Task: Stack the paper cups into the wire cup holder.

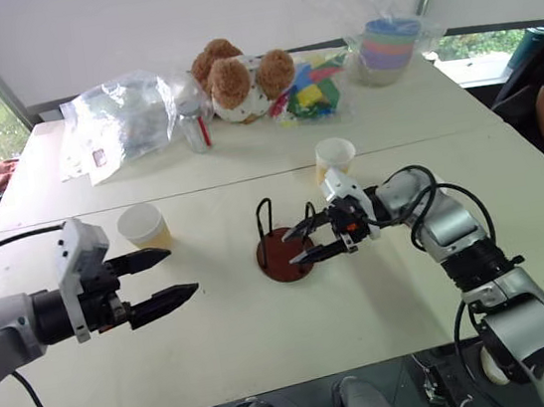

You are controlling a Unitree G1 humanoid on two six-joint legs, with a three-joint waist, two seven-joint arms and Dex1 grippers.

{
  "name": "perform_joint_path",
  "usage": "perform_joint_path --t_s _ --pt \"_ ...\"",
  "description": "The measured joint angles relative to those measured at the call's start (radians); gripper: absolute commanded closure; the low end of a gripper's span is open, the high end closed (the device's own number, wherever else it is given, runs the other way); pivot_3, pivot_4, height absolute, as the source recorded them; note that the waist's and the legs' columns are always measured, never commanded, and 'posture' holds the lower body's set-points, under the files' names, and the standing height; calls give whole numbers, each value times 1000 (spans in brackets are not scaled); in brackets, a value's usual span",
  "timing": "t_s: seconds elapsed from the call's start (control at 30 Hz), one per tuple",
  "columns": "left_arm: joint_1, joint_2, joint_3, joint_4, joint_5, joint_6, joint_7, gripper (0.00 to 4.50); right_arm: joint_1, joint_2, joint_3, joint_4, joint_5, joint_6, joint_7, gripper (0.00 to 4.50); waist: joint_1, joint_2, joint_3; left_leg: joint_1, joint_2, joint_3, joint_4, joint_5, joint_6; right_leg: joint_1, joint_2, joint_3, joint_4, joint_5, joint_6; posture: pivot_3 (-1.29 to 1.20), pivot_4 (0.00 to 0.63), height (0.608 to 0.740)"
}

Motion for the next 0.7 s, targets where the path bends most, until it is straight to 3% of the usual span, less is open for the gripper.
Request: perform_joint_path --t_s 0.03,0.07,0.27,0.43,0.53,0.7 --pt "-4 2 -3 4 4 0 -2 0 11 -11 -2 -11 -1 4 -3 191 2 0 0 0 0 0 0 0 0 0 0 0 0 0 0 0 150 740" --pt "-8 4 -5 12 9 -1 -5 0 24 -20 -4 -22 -1 11 -9 81 3 0 0 0 0 0 0 0 0 0 0 0 0 0 0 0 150 740" --pt "-43 20 -43 47 30 -3 -34 0 139 -101 -35 -194 21 147 -74 81 19 0 0 0 0 0 0 0 0 0 0 0 0 0 0 0 150 740" --pt "-51 46 -56 59 54 -9 -80 0 268 -230 -109 -364 45 310 -159 81 21 0 0 -1 0 0 1 0 1 0 -1 0 -1 -2 -3 0 150 740" --pt "-60 85 -88 58 97 -32 -118 0 270 -293 -169 -437 70 405 -204 81 17 0 0 -1 0 0 1 0 1 0 -1 1 -1 -2 -4 0 150 740" --pt "-240 108 -179 59 134 -63 -139 0 154 -449 -208 -470 95 514 -200 81 23 1 0 0 0 0 1 0 1 1 0 0 -1 -2 -4 0 150 740"
